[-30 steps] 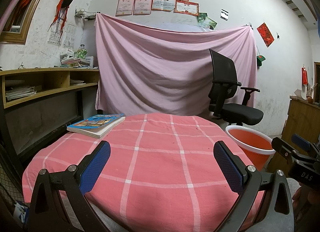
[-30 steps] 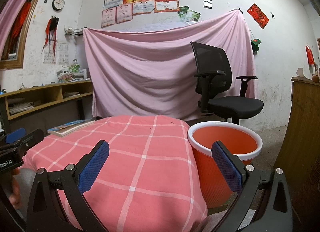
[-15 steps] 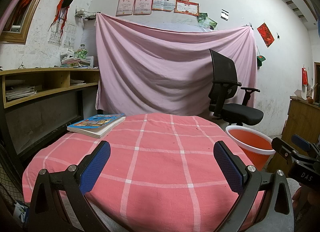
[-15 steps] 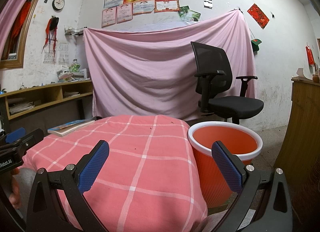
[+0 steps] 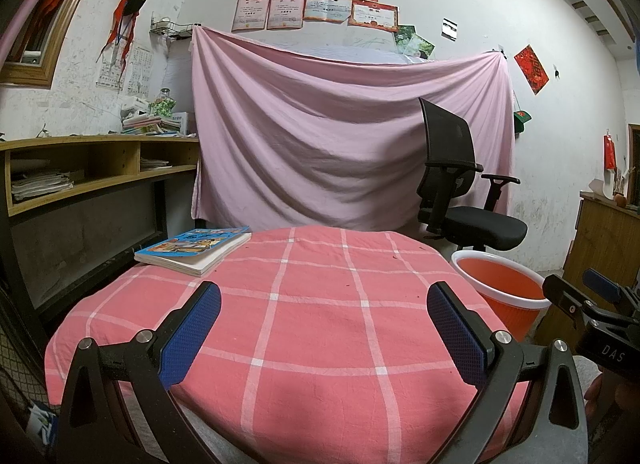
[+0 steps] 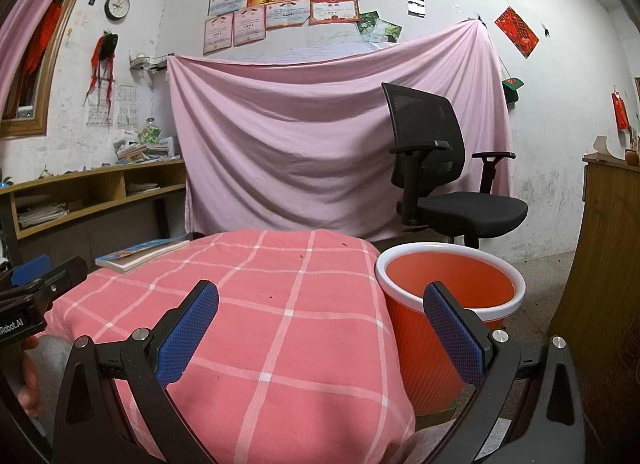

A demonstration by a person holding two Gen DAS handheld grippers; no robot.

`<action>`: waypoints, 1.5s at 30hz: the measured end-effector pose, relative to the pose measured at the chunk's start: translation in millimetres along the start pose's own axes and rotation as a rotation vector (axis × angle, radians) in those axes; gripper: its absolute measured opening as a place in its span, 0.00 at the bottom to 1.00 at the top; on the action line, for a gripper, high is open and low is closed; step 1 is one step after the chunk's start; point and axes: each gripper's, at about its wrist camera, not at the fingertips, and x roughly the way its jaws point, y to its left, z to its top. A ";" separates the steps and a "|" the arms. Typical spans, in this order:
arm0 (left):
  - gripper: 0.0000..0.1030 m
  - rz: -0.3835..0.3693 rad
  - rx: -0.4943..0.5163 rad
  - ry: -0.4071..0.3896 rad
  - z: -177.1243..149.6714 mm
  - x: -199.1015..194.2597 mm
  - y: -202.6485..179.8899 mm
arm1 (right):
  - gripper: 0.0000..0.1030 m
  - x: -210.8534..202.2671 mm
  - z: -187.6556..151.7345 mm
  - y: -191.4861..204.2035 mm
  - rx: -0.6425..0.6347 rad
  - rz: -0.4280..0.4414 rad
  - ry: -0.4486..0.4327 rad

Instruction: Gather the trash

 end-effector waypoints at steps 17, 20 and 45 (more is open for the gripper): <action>0.98 -0.001 0.000 0.000 0.2 0.4 1.5 | 1.00 0.2 0.6 -0.2 0.000 0.001 0.001; 0.98 0.000 0.000 0.001 0.2 0.3 1.1 | 1.00 0.3 0.7 -0.1 0.000 0.001 0.001; 0.98 0.041 0.009 -0.008 -4.3 0.8 -2.2 | 1.00 0.1 -0.2 0.8 0.001 0.001 0.005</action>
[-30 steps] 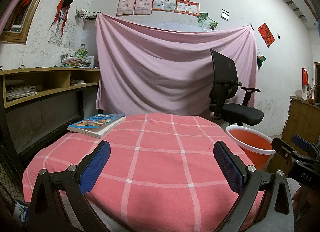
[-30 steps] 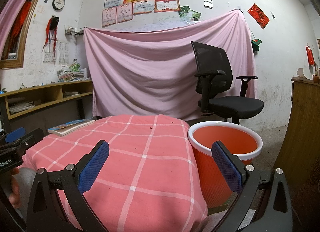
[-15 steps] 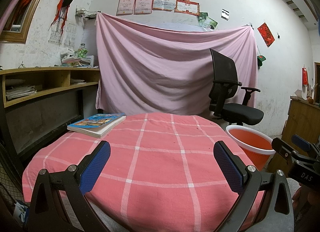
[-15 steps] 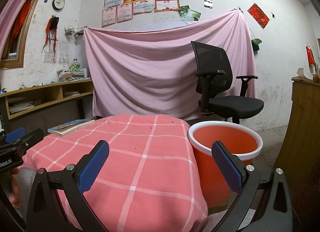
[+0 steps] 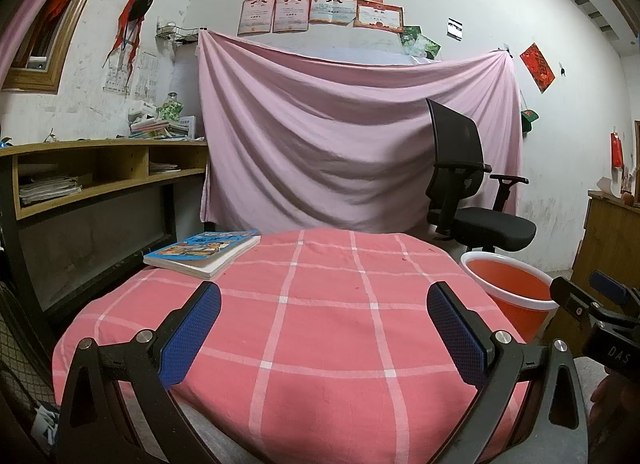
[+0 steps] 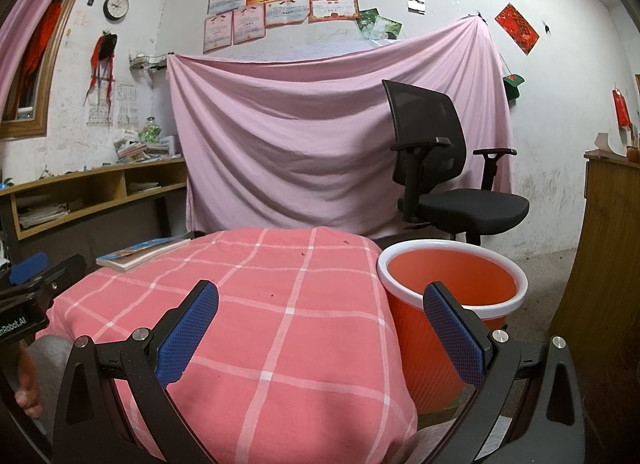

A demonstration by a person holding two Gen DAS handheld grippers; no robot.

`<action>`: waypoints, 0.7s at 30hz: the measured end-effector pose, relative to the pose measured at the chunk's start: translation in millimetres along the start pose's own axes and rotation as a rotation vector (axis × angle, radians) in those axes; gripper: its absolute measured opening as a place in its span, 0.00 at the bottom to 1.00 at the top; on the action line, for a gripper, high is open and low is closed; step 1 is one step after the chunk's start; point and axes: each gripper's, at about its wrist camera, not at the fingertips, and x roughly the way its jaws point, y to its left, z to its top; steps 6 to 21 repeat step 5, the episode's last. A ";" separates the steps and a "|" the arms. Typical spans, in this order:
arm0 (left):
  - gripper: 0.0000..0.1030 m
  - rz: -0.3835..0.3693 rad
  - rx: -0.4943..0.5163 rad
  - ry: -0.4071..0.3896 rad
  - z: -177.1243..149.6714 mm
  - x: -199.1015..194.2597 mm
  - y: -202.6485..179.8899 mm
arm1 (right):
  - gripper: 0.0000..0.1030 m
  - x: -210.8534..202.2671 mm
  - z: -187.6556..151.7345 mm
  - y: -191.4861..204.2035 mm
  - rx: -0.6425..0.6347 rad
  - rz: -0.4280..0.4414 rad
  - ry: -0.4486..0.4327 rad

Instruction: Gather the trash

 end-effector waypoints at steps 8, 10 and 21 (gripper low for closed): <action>0.98 0.001 -0.001 0.003 -1.2 1.1 0.0 | 1.00 1.6 -7.2 2.0 0.006 -0.001 0.003; 0.98 0.001 -0.001 0.003 -1.2 1.1 0.0 | 1.00 1.6 -7.2 2.0 0.006 -0.001 0.003; 0.98 0.001 -0.001 0.003 -1.2 1.1 0.0 | 1.00 1.6 -7.2 2.0 0.006 -0.001 0.003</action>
